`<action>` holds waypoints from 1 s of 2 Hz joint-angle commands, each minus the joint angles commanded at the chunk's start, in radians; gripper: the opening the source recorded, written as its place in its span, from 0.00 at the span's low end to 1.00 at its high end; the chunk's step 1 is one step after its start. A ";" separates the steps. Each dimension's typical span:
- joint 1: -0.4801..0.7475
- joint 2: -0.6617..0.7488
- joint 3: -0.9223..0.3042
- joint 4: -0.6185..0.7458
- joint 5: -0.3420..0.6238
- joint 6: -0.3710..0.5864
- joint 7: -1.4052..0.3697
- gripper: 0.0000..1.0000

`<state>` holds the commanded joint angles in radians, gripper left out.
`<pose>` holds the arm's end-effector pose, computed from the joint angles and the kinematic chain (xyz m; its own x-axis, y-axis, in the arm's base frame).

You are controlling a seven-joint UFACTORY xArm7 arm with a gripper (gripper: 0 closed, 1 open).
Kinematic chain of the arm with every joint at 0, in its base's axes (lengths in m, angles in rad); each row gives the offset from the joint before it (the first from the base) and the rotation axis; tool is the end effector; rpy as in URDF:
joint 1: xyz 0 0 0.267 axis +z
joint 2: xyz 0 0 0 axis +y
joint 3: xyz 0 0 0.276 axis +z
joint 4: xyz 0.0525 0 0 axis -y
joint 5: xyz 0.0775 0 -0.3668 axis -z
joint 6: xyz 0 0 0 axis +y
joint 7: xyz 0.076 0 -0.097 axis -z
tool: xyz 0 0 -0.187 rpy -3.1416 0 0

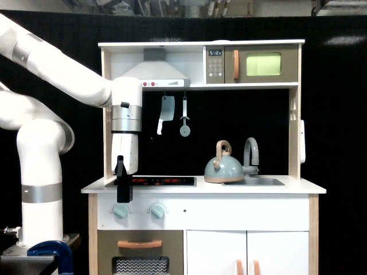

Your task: Place the teapot on the stove

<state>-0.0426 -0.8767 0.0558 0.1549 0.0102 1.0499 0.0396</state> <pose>0.2466 -0.0077 0.0766 0.9985 -0.0523 -0.0175 -0.0517 -0.9981 0.0349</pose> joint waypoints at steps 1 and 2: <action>0.003 -0.007 -0.001 0.050 -0.031 0.021 -0.034 1.00; 0.065 0.096 -0.071 0.176 -0.074 -0.091 -0.253 1.00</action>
<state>0.0220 -0.7811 -0.0150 0.3314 -0.0637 0.9586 -0.2132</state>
